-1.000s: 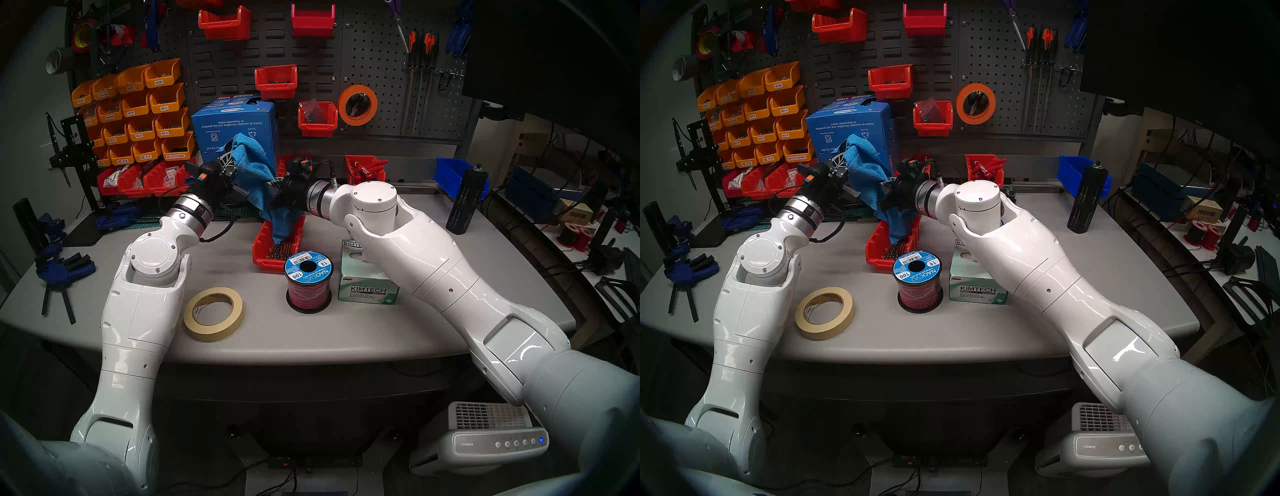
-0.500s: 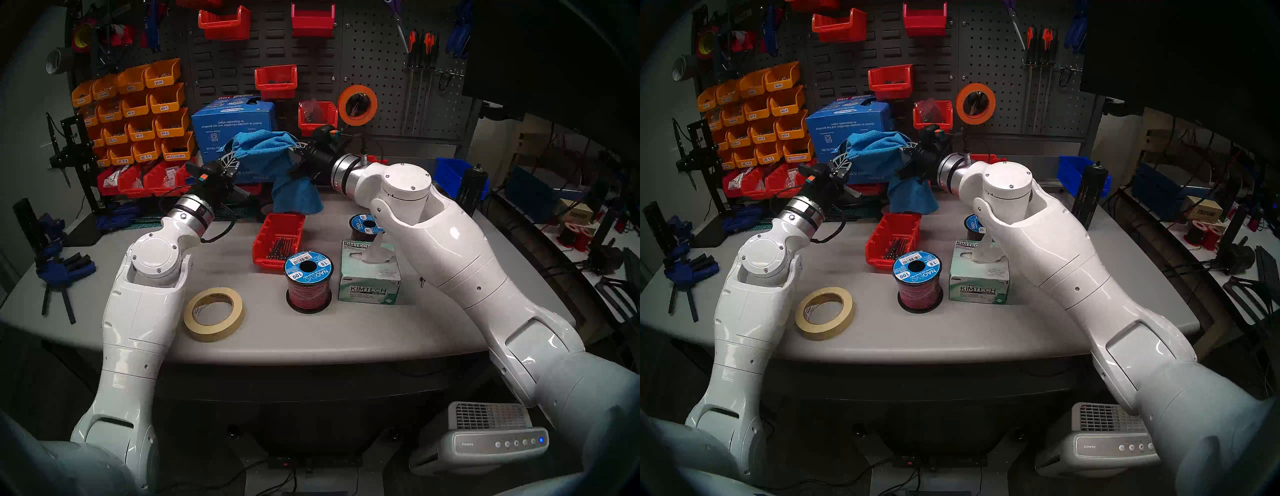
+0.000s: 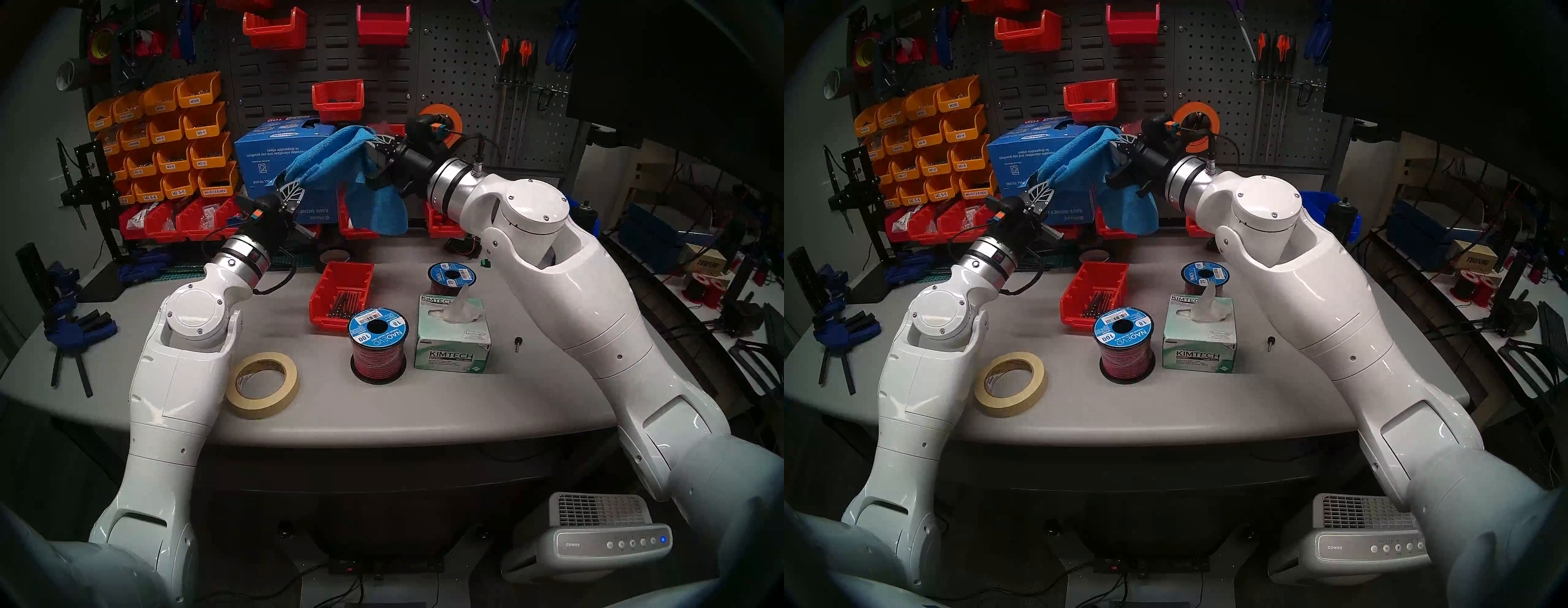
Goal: Take out a shop towel
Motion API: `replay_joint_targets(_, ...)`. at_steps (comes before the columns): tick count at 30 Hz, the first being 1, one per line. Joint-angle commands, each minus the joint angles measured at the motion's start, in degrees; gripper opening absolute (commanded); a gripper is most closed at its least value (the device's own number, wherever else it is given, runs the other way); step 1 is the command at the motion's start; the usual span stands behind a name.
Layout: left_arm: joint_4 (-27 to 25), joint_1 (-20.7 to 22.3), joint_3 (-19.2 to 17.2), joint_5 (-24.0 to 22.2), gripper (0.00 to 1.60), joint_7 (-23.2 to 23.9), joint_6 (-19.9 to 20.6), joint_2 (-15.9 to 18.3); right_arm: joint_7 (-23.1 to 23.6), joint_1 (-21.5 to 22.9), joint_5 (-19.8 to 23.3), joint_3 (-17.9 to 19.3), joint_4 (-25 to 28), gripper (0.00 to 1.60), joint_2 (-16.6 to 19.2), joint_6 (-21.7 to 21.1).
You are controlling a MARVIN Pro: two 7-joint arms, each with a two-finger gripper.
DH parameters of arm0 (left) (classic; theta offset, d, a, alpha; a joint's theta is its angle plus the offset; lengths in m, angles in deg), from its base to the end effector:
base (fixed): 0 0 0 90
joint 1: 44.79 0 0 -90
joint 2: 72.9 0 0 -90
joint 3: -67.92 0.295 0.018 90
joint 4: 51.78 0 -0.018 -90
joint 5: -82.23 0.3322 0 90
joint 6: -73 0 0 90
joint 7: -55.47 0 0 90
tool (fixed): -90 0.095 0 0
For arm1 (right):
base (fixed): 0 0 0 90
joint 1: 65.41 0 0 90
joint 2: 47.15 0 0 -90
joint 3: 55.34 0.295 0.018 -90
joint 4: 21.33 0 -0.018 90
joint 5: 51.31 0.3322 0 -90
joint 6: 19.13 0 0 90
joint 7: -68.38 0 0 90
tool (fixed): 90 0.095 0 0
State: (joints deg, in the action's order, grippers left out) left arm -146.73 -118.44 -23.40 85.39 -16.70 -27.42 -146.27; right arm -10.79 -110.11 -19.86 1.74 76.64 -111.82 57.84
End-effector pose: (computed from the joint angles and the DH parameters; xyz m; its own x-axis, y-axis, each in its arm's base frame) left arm 0.4929 0.0559 -0.1228 -0.5078 -0.3333 0.7944 -0.1451 -0.8759 -0.4602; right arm 0.4985 0.1240 0.0071 -0.4027 0.0329 0.9147 0.6308 -0.7141 0.3034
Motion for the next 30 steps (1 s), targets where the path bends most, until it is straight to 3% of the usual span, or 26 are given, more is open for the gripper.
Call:
replay_joint_targets(1, -0.5, 1.4, -1.1, 0.0, 0.00, -0.6, 0.2, 0.4, -2.0, 2.3, 0.5, 5.0, 4.6, 0.00, 1.9, 0.1)
replay_joint_targets(19, 0.2, 2.3, -0.4, -0.1, 0.00, -0.8, 0.4, 0.4, -4.9, 1.3, 2.4, 11.5, 11.0, 0.00, 6.1, -4.0)
replay_joint_targets(23, -0.7, 2.2, -0.4, -1.0, 0.00, -0.1, 1.2, 0.3, -5.4, -2.1, 3.5, 11.5, 13.7, 0.00, 7.0, -5.8)
replay_joint_targets(26, -4.2, 0.5, -1.0, -5.3, 0.00, 4.1, 5.2, 1.3, -5.8, -5.2, 3.9, 11.3, 14.9, 0.00, 7.7, -5.9)
replay_joint_targets(30, -6.8, -0.4, -2.4, -8.1, 0.00, 7.4, 6.8, 2.9, -6.5, -8.1, 4.3, 11.7, 15.8, 0.00, 8.8, -5.9)
